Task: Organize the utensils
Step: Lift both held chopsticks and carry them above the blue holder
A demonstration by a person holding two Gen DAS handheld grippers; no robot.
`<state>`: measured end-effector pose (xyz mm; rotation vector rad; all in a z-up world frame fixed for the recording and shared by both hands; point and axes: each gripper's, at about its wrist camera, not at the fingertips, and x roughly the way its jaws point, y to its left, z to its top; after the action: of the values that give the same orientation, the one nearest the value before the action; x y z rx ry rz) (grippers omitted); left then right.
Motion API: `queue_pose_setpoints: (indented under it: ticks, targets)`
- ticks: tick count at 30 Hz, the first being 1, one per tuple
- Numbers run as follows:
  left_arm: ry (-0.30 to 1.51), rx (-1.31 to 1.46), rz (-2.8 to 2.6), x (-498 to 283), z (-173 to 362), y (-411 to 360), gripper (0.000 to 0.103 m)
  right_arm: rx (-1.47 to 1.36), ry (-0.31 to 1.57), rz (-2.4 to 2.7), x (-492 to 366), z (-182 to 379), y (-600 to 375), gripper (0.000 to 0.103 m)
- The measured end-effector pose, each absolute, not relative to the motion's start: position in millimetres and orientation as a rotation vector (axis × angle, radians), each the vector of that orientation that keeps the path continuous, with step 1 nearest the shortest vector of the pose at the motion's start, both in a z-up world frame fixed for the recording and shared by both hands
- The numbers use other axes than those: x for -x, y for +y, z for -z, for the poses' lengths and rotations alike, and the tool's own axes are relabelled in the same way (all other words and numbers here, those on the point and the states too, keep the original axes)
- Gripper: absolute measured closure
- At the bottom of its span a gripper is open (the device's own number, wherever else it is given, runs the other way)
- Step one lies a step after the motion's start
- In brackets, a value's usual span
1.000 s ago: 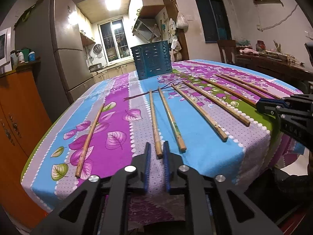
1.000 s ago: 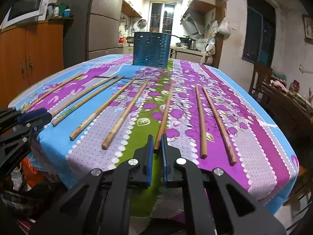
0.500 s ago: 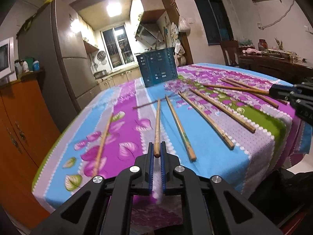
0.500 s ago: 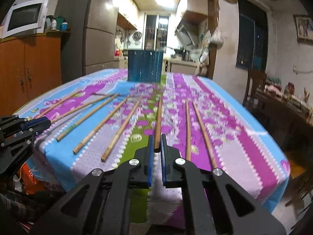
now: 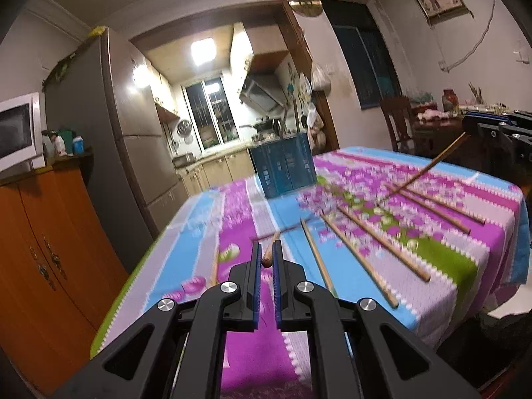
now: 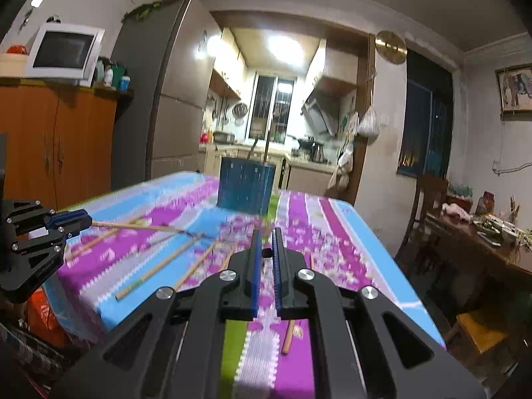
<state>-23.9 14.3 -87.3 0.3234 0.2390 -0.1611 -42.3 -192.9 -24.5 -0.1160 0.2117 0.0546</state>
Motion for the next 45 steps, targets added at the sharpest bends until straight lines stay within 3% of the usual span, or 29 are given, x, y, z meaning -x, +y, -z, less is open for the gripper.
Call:
queue_pose_setpoints:
  ticks: [15,37,45]
  targets:
    - [0.146,-0.271,0.196,12.9,29.3,13.0,0.095,0.088,0.153,-0.108,22.1,-17.2,-204.1,0.098]
    - [0.372,-0.012,0.420,-136.6,-63.8,54.0,0.096,0.014,0.293,-0.247,-90.9,-72.5,-228.8,0.098]
    - [0.359,-0.028,0.463,-144.9,-76.8,45.1,0.096,-0.019,0.337,-0.272,-107.2,-75.7,-235.2,0.098]
